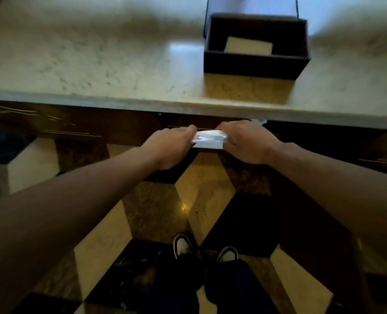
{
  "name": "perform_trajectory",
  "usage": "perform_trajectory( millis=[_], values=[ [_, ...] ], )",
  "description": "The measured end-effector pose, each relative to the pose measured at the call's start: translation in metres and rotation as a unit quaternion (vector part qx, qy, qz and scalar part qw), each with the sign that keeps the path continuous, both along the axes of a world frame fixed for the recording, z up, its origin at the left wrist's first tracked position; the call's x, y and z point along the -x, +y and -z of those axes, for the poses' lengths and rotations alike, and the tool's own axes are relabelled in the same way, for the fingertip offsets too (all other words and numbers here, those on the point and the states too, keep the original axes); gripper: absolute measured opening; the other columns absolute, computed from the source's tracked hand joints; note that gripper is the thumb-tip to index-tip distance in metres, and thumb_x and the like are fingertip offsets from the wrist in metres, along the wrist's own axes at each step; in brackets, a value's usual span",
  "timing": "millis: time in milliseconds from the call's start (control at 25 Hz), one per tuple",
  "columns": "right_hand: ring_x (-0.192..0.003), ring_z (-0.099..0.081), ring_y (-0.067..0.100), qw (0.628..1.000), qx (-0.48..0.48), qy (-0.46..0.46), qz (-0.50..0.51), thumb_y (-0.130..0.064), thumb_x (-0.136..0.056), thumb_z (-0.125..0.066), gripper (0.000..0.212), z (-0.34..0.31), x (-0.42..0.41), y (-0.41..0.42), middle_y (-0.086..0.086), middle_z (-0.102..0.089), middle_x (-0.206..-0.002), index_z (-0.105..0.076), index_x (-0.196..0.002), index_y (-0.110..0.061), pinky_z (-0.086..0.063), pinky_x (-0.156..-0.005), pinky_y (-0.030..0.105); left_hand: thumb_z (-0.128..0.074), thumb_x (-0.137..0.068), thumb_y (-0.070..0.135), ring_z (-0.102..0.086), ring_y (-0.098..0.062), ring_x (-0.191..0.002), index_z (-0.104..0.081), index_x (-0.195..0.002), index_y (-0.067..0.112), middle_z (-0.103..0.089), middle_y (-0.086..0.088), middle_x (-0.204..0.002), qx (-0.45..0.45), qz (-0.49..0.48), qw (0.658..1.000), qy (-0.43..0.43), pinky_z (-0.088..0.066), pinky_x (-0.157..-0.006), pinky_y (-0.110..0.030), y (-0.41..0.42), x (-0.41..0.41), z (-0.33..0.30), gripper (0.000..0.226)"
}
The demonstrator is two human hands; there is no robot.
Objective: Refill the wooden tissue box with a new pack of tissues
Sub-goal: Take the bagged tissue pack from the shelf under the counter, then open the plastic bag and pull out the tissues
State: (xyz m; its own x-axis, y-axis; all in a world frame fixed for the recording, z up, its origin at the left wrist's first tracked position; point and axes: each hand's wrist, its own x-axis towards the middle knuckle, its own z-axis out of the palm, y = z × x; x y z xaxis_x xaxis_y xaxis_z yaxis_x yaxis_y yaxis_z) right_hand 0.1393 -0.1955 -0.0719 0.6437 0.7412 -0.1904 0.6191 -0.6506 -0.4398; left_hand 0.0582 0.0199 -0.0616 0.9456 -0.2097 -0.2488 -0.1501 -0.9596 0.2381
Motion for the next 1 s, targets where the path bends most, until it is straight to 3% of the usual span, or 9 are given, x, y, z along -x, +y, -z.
perform_trajectory(
  millis=[200, 360, 560, 760, 880, 1000],
  values=[
    [-0.078, -0.057, 0.014, 0.999, -0.022, -0.013, 0.023, -0.030, -0.089, -0.059, 0.017, -0.099, -0.002, -0.009, -0.006, -0.061, -0.090, -0.062, -0.106, -0.028, -0.036, -0.058, 0.025, -0.044, -0.103, 0.032, -0.064, -0.028, -0.082, -0.048, -0.118, 0.019, -0.068, -0.009, -0.105, -0.003, -0.010, 1.000, -0.016, -0.054, -0.069, -0.042, -0.003, -0.001, -0.097, 0.020],
    [-0.067, -0.055, 0.004, 0.999, -0.040, -0.033, 0.008, -0.029, -0.087, -0.061, 0.016, -0.149, -0.017, -0.003, -0.011, -0.059, -0.081, -0.063, -0.104, -0.029, -0.034, -0.054, 0.022, -0.042, -0.103, 0.036, -0.061, -0.027, -0.079, -0.047, -0.121, 0.018, -0.068, -0.011, -0.106, -0.007, -0.026, 0.999, -0.038, -0.053, -0.069, -0.044, -0.001, -0.008, -0.144, 0.026],
    [-0.066, -0.053, 0.014, 0.996, -0.059, -0.058, -0.018, -0.030, -0.084, -0.055, 0.024, -0.171, -0.043, 0.014, 0.001, -0.067, -0.086, -0.065, -0.103, -0.020, -0.032, -0.053, 0.025, -0.037, -0.105, 0.040, -0.060, -0.030, -0.077, -0.050, -0.121, 0.012, -0.067, -0.014, -0.098, 0.027, -0.076, 0.993, -0.081, -0.053, -0.069, -0.049, 0.010, -0.025, -0.168, 0.034],
    [-0.081, -0.056, 0.019, 0.999, -0.041, -0.009, -0.011, -0.024, -0.079, -0.060, 0.040, -0.165, -0.085, 0.049, 0.000, -0.064, -0.099, -0.059, -0.119, -0.022, -0.037, -0.059, 0.027, -0.047, -0.104, 0.030, -0.058, -0.030, -0.077, -0.060, -0.113, 0.008, -0.067, -0.015, -0.094, 0.121, -0.100, 0.985, -0.079, -0.040, -0.062, -0.036, 0.044, -0.068, -0.151, 0.027],
    [-0.087, -0.052, 0.016, 0.999, -0.015, 0.033, -0.020, -0.017, -0.076, -0.070, 0.051, -0.156, -0.109, 0.072, -0.002, -0.057, -0.106, -0.051, -0.124, -0.019, -0.038, -0.064, 0.020, -0.063, -0.096, 0.035, -0.061, -0.023, -0.083, -0.071, -0.102, 0.011, -0.069, -0.005, -0.091, 0.235, -0.198, 0.948, -0.084, -0.044, -0.069, -0.035, 0.073, -0.101, -0.136, 0.026],
    [-0.091, -0.052, 0.009, 0.997, -0.023, 0.070, -0.005, -0.019, -0.080, -0.073, 0.053, -0.148, -0.134, 0.089, -0.010, -0.055, -0.107, -0.051, -0.128, -0.021, -0.034, -0.062, 0.000, -0.074, -0.087, 0.031, -0.057, -0.004, -0.067, -0.072, -0.076, 0.020, -0.065, 0.011, -0.068, 0.375, -0.311, 0.869, -0.088, -0.042, -0.060, -0.022, 0.102, -0.126, -0.117, 0.016]
  ],
)
